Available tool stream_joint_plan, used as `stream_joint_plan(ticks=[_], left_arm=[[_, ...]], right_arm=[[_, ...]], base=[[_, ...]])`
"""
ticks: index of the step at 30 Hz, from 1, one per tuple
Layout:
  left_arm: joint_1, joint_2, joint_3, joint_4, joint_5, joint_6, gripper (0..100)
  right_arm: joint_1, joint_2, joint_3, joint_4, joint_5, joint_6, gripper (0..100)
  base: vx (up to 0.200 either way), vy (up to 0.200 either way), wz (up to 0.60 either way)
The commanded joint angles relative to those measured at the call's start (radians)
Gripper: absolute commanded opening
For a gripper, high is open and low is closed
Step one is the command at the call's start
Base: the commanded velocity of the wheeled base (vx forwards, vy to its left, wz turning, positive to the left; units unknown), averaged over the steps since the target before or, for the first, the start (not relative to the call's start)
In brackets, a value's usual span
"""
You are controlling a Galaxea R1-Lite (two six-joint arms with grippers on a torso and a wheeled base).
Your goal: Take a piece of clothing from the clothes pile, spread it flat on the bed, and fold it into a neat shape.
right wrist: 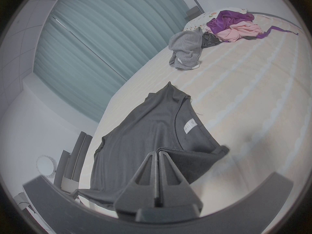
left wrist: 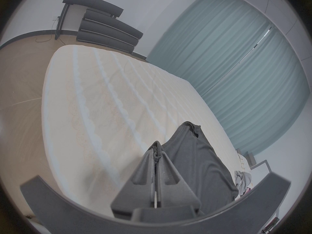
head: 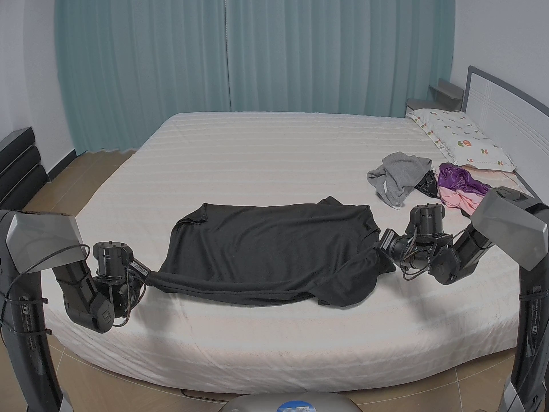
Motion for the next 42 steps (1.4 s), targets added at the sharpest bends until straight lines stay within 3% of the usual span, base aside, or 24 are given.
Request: stream_joint_plan(ticks=[1, 9, 10, 18, 22, 25, 31, 42], left_arm=[[0.008, 0.039, -0.034, -0.001, 0.003, -0.009, 0], [0.016, 0.067, -0.049, 0.000, 0.001, -0.009, 0], [0.014, 0.068, -0.049, 0.000, 0.001, -0.009, 0], [0.014, 0.073, -0.047, 0.000, 0.000, -0.009, 0], [0.016, 0.073, -0.046, 0.000, 0.001, -0.010, 0], [0.016, 0.071, -0.041, 0.000, 0.001, -0.010, 0], [0.016, 0.070, -0.034, 0.000, 0.000, -0.009, 0], [0.016, 0.067, -0.029, 0.000, 0.000, -0.009, 0]], right_arm=[[0.005, 0.086, -0.124, 0.054, -0.021, 0.001, 0], [0.002, 0.169, -0.287, 0.140, -0.038, 0.001, 0], [0.002, 0.178, -0.301, 0.146, -0.040, 0.001, 100], [-0.014, 0.143, -0.279, 0.088, -0.037, 0.021, 100], [-0.020, 0.061, -0.201, 0.083, -0.014, 0.038, 100], [-0.009, -0.017, -0.067, 0.092, 0.049, 0.038, 100], [0.023, -0.026, 0.071, 0.083, 0.062, 0.035, 100], [0.095, 0.060, 0.062, 0.083, 0.072, 0.029, 100]], base=[[0.000, 0.000, 0.00], [0.000, 0.000, 0.00], [0.000, 0.000, 0.00], [0.000, 0.000, 0.00], [0.000, 0.000, 0.00], [0.000, 0.000, 0.00], [0.000, 0.000, 0.00], [0.000, 0.000, 0.00]])
